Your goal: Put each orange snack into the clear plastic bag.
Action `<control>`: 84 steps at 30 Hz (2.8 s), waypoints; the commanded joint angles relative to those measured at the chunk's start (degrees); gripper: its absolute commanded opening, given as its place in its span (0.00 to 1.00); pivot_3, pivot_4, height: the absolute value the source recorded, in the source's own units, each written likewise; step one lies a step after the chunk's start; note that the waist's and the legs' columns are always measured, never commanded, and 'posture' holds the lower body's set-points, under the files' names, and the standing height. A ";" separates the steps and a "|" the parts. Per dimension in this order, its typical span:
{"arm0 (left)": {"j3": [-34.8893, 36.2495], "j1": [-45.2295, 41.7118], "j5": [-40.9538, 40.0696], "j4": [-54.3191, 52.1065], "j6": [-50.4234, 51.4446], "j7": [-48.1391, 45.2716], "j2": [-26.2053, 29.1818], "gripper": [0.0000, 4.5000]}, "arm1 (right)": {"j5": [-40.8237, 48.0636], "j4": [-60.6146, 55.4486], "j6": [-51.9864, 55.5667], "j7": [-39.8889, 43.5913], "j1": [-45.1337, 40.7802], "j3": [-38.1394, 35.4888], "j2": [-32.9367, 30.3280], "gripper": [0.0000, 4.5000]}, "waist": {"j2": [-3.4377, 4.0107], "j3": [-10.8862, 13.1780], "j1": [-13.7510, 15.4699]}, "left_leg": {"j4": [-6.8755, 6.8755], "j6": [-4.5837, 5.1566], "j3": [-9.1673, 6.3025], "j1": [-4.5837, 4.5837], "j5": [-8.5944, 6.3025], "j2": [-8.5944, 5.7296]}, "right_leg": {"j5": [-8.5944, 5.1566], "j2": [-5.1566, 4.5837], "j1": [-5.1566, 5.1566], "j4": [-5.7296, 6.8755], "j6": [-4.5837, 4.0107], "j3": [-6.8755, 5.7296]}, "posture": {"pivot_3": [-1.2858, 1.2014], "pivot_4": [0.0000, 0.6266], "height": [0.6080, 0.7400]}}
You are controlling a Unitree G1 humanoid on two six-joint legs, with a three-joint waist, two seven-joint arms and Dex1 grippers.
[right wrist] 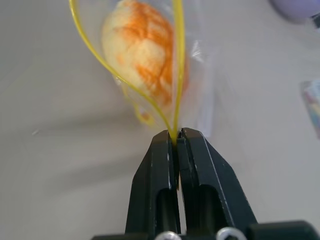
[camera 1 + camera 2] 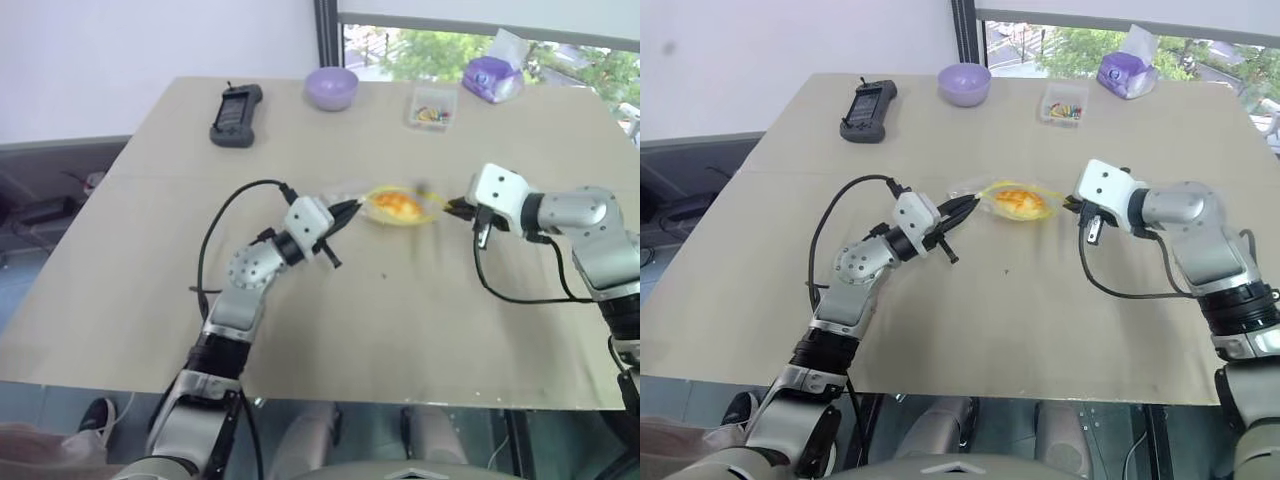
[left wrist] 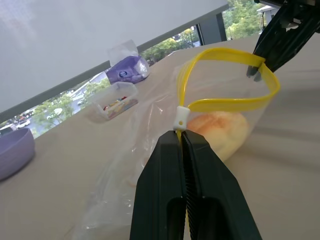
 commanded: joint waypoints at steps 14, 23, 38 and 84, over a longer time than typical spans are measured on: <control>4.84 -12.72 3.13 7.58 -8.17 10.24 0.55 0.00 | -2.60 8.68 -6.73 -13.26 -11.55 -7.23 2.32 0.03 | -0.02 0.03 -0.13 | -0.17 0.00 0.06 -0.10 0.00 -0.03 | 0.00 -0.08 0.02 -0.32 0.00 -0.15 | 0.52 0.24 1.00; 1.84 -0.39 0.58 -3.97 -0.25 5.85 -0.68 0.00 | 3.89 -5.97 4.98 -5.42 -1.43 -9.11 0.41 0.03 | 0.01 0.04 0.01 | -0.02 0.00 -0.09 -0.06 0.00 0.01 | 0.00 -0.03 -0.01 -0.05 -0.01 -0.07 | 0.52 0.24 1.00; 4.69 -18.46 0.45 9.41 -3.60 10.61 -6.14 0.00 | 6.88 -8.02 9.54 -7.03 -1.34 -9.98 1.16 0.03 | -0.02 0.05 0.01 | 0.11 0.00 0.07 -0.05 0.00 -0.04 | 0.00 -0.03 0.10 -0.01 0.00 -0.18 | 0.52 0.24 1.00; -0.90 10.21 -7.36 -27.64 22.20 -4.14 5.57 0.00 | 2.28 -28.46 8.34 -6.79 2.63 9.22 9.69 0.57 | 0.02 0.04 0.13 | 0.01 0.01 -0.19 0.01 0.00 0.02 | 0.01 -0.01 0.14 -0.15 -0.01 -0.19 | 0.52 0.24 1.00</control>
